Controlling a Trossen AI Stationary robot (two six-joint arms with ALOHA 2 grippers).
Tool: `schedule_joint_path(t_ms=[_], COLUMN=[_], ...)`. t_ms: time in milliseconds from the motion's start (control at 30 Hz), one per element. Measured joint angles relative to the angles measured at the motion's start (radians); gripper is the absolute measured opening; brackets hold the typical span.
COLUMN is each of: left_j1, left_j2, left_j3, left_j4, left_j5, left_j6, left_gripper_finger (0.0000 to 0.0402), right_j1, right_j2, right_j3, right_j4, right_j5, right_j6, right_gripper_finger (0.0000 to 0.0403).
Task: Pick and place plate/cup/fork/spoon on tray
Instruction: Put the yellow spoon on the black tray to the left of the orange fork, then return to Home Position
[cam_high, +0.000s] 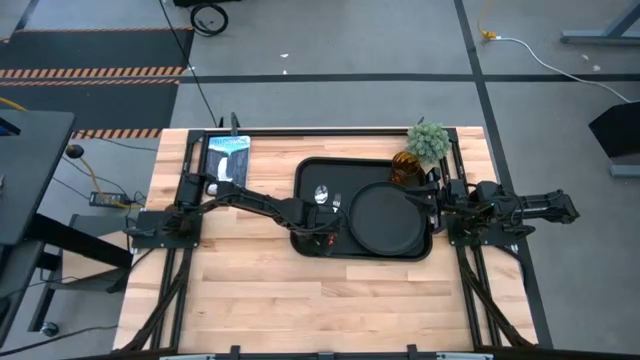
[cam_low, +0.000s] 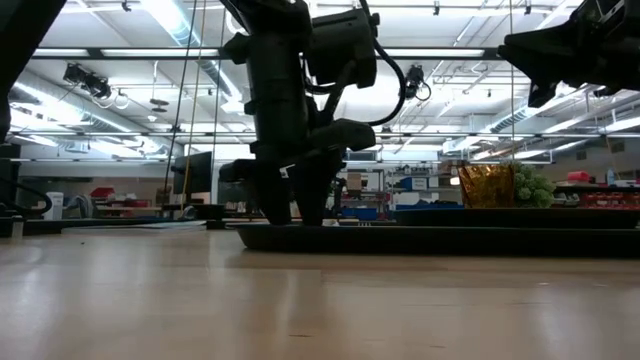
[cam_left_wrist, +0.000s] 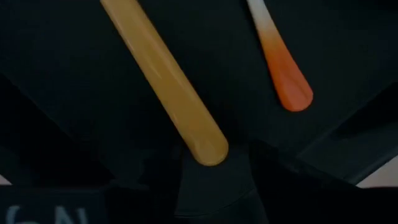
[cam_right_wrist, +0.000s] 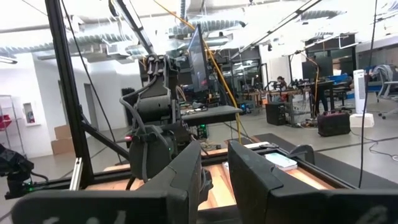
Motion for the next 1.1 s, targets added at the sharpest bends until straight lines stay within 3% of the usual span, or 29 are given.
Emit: schedule_joint_path(t_ms=[667,933,1100], left_j1=[0.001,0.031,0.035], left_j2=[0.000,-0.003,-0.005], left_j3=[0.000,0.033,0.090], left_j4=[0.042,0.001,0.002], left_j5=[0.006,0.086,0.016], left_j6=[0.027,0.054,0.118], left_gripper_finger=[0.0192,0.0192,0.0192], right_j1=[0.000,0.000,0.000], right_j2=[0.000,0.000,0.000], right_j3=[0.000,0.000,0.000], right_j4=[0.006,0.005,0.005], right_j5=[0.000,0.000,0.000], right_j6=[0.000,0.000,0.000], right_gripper_finger=[0.0088,0.0088,0.0088])
